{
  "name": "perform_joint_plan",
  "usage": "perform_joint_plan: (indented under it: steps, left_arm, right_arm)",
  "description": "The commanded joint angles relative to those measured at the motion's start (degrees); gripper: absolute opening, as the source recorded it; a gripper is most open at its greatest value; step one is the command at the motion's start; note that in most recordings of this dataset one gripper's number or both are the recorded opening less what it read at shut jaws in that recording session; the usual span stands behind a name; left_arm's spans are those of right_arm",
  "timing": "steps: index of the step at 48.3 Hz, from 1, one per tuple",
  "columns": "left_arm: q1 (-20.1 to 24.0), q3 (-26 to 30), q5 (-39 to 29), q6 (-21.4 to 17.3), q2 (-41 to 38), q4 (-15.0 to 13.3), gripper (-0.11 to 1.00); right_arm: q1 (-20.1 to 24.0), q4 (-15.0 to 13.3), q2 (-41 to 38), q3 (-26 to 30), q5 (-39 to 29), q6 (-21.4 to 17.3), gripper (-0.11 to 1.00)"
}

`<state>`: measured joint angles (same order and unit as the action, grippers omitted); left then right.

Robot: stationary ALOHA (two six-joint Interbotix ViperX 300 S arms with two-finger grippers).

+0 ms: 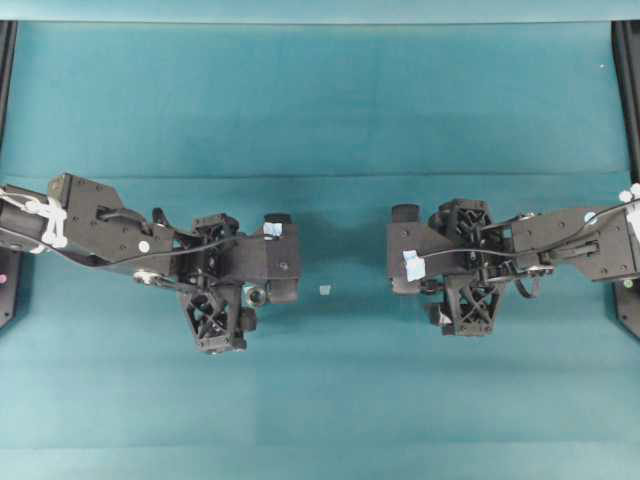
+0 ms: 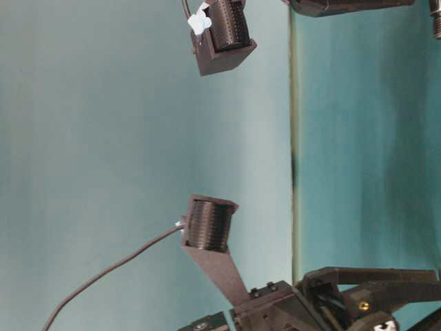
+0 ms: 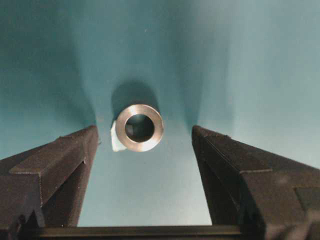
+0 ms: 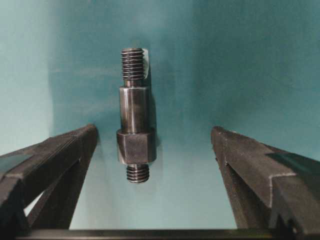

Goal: Insert the washer onto the shaft with both hands.
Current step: 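Close left gripper on the washer and right gripper on the shaft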

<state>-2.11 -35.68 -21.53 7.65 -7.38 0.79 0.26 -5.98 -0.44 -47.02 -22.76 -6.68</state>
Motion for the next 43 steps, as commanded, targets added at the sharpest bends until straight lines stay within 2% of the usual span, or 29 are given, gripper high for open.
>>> perform_joint_plan:
  steps: [1, 31, 43]
  left_arm:
    - [0.1, 0.6, 0.7, -0.3, 0.3, 0.3, 0.78]
    - [0.5, 0.2, 2.7, -0.8, -1.1, 0.4, 0.78]
    - [0.3, 0.2, 3.1, -5.0, -1.2, 0.4, 0.78]
  right_arm:
    - [-0.2, 0.1, 0.3, 0.2, 0.3, -0.2, 0.89]
    - [0.3, 0.5, 0.4, -0.1, 0.2, -0.3, 0.89]
    - [0.4, 0.8, 0.4, -0.1, 0.1, -0.4, 0.89]
